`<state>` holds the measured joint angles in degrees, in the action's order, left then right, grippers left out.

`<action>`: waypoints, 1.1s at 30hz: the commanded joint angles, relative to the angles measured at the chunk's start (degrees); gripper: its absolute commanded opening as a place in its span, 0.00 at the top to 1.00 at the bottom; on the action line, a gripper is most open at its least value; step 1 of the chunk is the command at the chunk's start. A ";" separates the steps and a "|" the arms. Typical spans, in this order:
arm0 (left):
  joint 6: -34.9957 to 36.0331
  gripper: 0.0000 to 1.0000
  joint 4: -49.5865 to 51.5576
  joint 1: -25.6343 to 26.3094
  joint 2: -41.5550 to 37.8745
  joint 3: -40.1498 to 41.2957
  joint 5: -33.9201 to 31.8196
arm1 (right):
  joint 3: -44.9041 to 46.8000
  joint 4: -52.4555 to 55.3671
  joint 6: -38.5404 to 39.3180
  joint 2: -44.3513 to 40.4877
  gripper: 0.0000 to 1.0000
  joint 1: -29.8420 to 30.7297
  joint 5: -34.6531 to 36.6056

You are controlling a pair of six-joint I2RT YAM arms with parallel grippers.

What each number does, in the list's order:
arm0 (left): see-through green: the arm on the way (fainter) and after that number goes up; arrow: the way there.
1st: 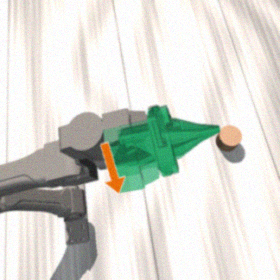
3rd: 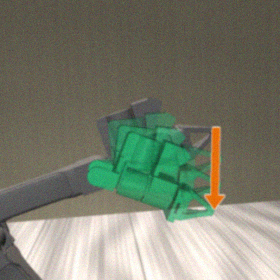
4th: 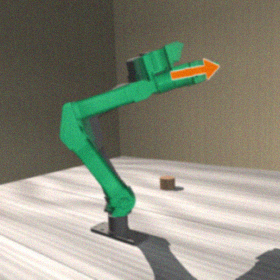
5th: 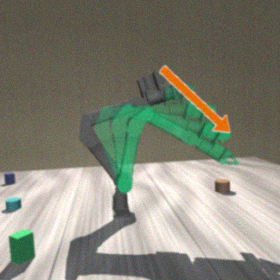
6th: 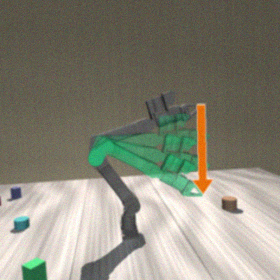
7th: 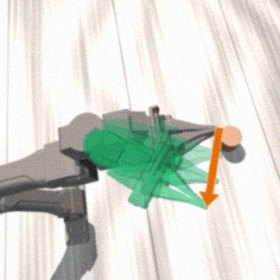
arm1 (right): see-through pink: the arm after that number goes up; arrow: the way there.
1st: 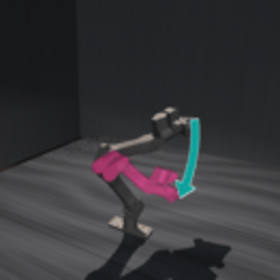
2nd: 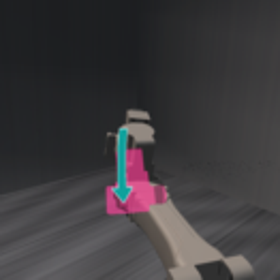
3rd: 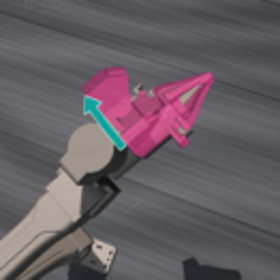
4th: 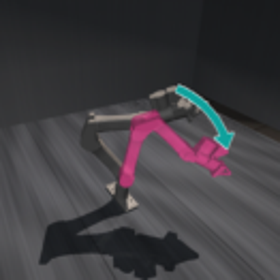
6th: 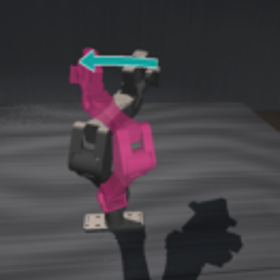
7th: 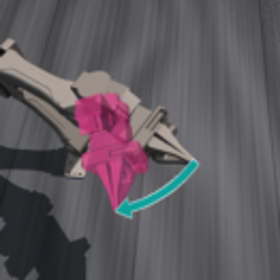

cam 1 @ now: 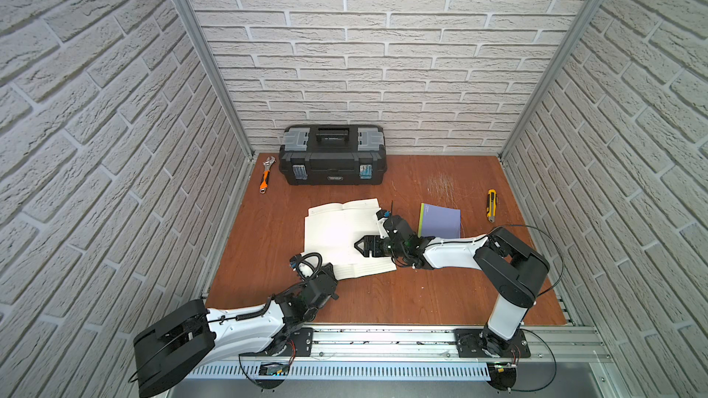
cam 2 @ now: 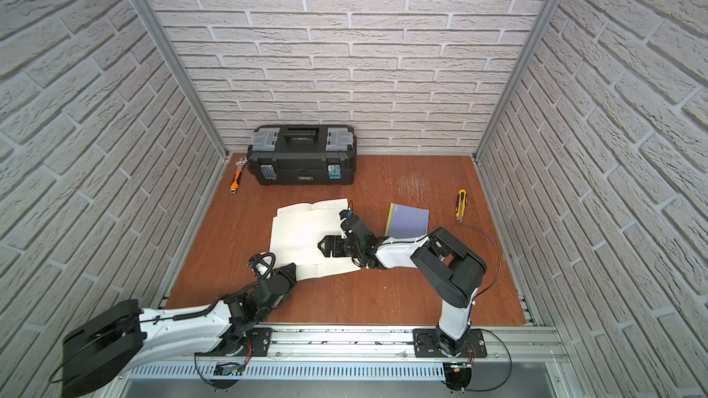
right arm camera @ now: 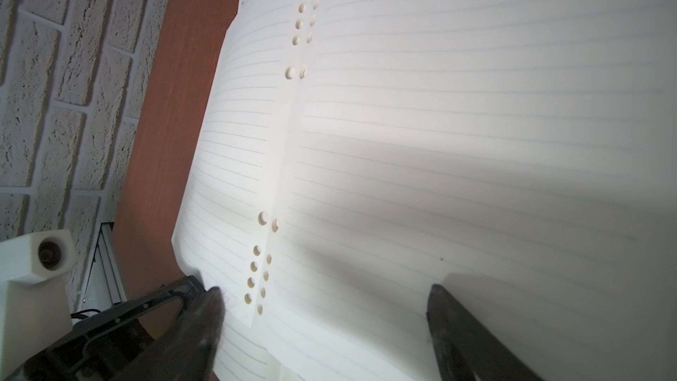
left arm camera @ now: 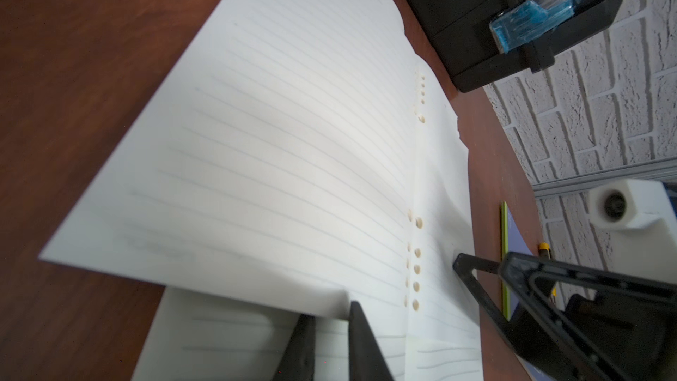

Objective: Close the notebook
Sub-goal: Pick up the notebook at the notebook.

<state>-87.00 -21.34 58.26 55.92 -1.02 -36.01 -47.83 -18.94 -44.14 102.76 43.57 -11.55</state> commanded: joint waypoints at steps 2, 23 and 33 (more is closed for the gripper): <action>1.89 0.92 -3.41 1.04 0.33 -0.74 -3.47 | 1.37 1.69 -0.42 0.86 0.13 0.40 -1.13; -11.02 0.50 -5.33 0.32 -3.70 2.34 -1.22 | 3.52 -1.93 -1.38 1.65 0.14 0.44 -1.91; -12.40 0.47 -12.39 -1.86 7.29 1.96 4.73 | 4.28 -3.82 -1.82 2.79 0.13 0.42 -2.88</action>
<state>-96.60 -28.21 56.66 59.75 -0.86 -32.93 -45.15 -25.32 -44.75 103.33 43.57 -12.84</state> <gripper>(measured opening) 0.530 0.866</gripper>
